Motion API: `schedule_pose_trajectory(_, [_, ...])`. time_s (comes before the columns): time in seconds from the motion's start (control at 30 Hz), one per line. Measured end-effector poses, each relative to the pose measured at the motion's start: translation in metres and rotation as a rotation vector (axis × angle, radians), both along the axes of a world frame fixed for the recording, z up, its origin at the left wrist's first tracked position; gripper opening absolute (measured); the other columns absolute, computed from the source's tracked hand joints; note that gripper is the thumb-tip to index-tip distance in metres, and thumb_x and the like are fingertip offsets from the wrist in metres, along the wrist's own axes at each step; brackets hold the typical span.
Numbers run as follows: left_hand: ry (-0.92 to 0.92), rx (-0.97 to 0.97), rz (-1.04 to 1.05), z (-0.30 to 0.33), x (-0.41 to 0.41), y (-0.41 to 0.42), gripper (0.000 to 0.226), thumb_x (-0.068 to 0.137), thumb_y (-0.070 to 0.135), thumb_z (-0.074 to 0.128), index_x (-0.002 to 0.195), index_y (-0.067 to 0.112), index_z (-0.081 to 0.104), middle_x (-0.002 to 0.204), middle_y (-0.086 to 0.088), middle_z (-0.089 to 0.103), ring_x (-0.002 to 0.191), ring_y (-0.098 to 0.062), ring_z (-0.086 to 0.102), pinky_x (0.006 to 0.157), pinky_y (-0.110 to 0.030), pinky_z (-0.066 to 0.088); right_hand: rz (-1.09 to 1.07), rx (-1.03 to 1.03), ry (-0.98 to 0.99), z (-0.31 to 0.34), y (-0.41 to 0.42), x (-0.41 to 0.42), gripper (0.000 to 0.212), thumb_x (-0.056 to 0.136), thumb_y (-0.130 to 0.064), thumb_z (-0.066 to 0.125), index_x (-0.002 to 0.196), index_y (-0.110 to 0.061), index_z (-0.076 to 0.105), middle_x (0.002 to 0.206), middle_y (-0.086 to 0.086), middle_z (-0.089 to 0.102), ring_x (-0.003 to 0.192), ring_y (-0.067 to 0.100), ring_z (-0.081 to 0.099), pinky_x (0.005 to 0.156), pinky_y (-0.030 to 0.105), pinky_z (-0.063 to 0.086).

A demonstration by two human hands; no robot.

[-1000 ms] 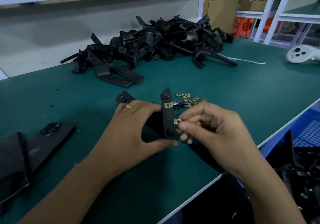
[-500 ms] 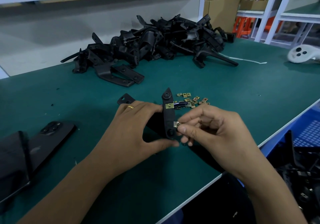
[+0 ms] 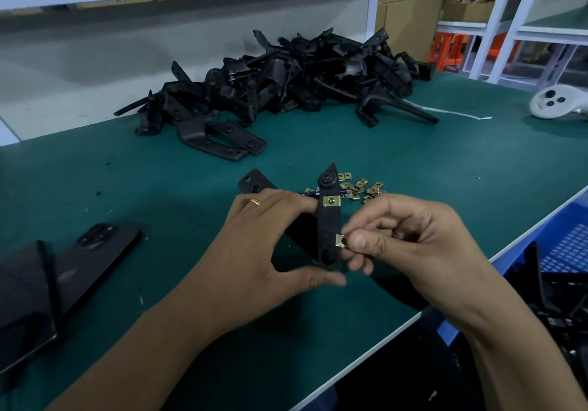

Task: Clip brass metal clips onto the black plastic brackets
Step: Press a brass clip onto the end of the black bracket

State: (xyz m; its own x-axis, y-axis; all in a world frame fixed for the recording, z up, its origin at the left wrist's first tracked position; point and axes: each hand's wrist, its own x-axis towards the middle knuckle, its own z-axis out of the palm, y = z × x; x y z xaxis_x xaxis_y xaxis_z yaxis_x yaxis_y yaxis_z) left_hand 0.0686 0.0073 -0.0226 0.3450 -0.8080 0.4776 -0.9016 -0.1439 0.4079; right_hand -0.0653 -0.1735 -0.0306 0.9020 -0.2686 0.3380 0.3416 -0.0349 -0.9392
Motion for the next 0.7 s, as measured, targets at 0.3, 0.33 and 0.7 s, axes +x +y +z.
schedule_pose_trajectory(0.3, [0.093, -0.018, -0.014, 0.004, -0.013, -0.004, 0.066, 0.070, 0.075, 0.072, 0.122, 0.037, 0.057, 0.122, 0.031, 0.051, 0.121, 0.002, 0.045, 0.102, -0.018, 0.035, 0.046, 0.057, -0.045, 0.000, -0.006, 0.000, 0.027, 0.075, -0.038, 0.087, 0.086, -0.019, 0.072, 0.069, 0.004, 0.070, 0.059, 0.014, 0.066, 0.057, 0.021, 0.052])
schedule_pose_trajectory(0.33, [0.092, -0.017, -0.012, 0.004, -0.013, -0.003, 0.067, 0.069, 0.075, 0.072, 0.122, 0.036, 0.058, 0.122, 0.031, 0.050, 0.122, 0.002, 0.045, 0.102, -0.019, 0.035, 0.038, 0.048, -0.034, 0.000, -0.005, 0.001, 0.029, 0.074, -0.041, 0.088, 0.085, -0.019, 0.072, 0.068, 0.003, 0.069, 0.059, 0.014, 0.065, 0.057, 0.022, 0.052])
schedule_pose_trajectory(0.7, [0.029, -0.011, 0.023, 0.000, -0.002, -0.002, 0.062, 0.071, 0.077, 0.069, 0.121, 0.045, 0.050, 0.122, 0.034, 0.049, 0.124, 0.013, 0.038, 0.103, -0.015, 0.030, -0.071, -0.027, 0.040, -0.002, 0.010, 0.012, 0.016, 0.077, -0.027, 0.082, 0.081, -0.016, 0.071, 0.069, 0.003, 0.064, 0.057, 0.012, 0.057, 0.051, 0.021, 0.047])
